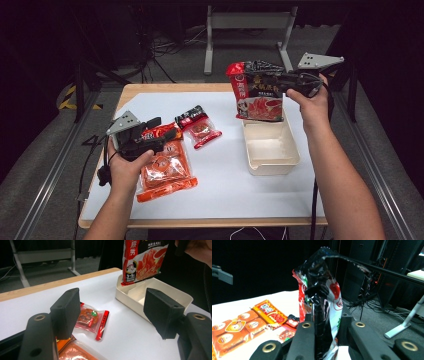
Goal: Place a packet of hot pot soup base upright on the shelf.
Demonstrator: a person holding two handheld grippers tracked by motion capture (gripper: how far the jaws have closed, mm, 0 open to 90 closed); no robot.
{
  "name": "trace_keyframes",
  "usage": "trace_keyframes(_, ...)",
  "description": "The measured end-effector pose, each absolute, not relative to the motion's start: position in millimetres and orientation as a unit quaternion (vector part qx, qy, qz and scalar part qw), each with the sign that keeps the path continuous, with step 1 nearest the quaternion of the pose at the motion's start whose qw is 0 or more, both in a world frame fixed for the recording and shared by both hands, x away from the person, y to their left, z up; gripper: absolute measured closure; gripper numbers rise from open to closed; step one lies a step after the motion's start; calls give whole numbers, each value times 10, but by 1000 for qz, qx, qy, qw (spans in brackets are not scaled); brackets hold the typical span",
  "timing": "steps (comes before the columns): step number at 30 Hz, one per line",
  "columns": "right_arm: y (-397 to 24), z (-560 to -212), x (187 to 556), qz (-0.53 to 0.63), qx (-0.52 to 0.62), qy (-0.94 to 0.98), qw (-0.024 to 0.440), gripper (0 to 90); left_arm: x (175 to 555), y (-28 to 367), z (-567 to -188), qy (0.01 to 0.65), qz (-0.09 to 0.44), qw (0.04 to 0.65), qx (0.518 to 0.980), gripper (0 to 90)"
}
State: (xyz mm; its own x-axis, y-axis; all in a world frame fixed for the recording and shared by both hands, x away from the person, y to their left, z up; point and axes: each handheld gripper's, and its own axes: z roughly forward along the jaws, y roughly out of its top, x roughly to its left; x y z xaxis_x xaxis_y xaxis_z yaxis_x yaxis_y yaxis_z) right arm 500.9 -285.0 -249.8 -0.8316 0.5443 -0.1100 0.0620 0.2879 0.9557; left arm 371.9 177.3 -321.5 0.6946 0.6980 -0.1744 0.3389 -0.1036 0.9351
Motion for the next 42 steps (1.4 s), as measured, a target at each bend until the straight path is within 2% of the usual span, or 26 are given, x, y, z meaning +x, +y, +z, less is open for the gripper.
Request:
trace_keyframes(13, -2927, -2628, 5160, 558, 182, 780, 215, 801, 3638, 1901, -3241, 374, 165, 562, 719, 303)
trace_keyframes(42, -3007, -3011, 5284, 542, 211, 788, 203, 774, 3672, 1879, -3280, 379, 153, 558, 722, 299)
